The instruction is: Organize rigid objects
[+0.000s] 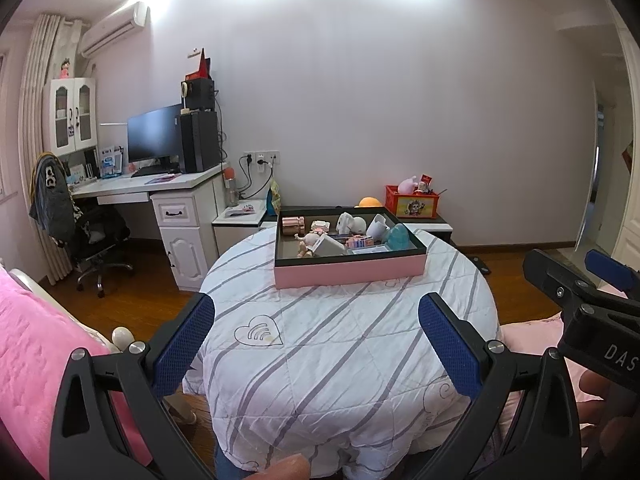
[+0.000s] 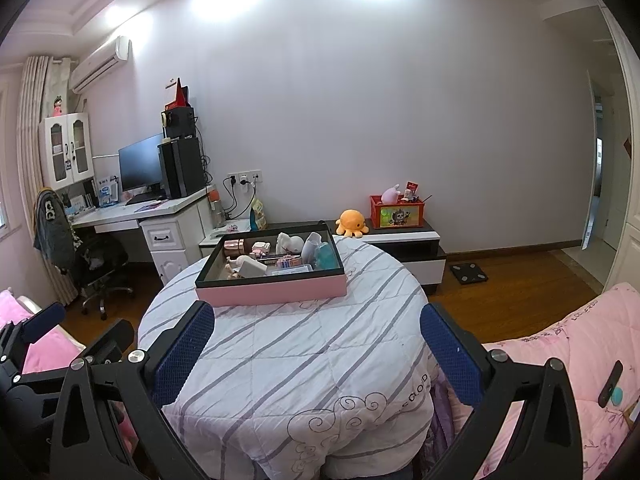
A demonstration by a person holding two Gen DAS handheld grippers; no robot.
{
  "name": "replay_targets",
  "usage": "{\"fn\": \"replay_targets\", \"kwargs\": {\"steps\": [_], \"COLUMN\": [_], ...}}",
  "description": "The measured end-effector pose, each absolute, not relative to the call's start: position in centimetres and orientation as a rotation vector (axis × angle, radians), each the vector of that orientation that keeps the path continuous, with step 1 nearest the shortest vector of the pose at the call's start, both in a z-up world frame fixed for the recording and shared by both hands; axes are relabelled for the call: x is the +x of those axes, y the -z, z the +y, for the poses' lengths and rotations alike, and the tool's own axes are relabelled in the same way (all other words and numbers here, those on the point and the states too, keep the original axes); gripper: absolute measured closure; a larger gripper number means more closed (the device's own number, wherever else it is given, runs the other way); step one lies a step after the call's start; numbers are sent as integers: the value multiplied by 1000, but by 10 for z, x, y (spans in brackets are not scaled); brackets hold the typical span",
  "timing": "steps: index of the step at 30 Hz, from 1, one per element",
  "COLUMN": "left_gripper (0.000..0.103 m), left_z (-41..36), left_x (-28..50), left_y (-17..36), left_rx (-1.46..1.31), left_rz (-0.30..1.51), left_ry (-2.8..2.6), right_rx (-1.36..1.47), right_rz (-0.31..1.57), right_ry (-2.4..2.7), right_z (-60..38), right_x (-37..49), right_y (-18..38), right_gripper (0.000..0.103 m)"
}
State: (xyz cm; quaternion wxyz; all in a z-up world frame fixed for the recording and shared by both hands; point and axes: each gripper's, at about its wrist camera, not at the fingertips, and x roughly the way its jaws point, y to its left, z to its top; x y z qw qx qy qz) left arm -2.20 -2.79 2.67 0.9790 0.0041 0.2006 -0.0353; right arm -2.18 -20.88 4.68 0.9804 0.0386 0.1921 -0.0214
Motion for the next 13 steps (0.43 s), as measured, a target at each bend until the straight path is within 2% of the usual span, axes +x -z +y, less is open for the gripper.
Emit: {"fn": "replay_targets", "kwargs": {"steps": [13], "left_gripper": [0], "left_z": [-16], "left_x": [-22], "left_y": [-23], "left_rx": [-43], "left_rz": [385], "left_ry": [68], "right_rx": [91], "right_rz": [383], "right_ry": [52], "right_z": [-209], "right_x": [-23], "right_y": [-46], "right_gripper": [0]}}
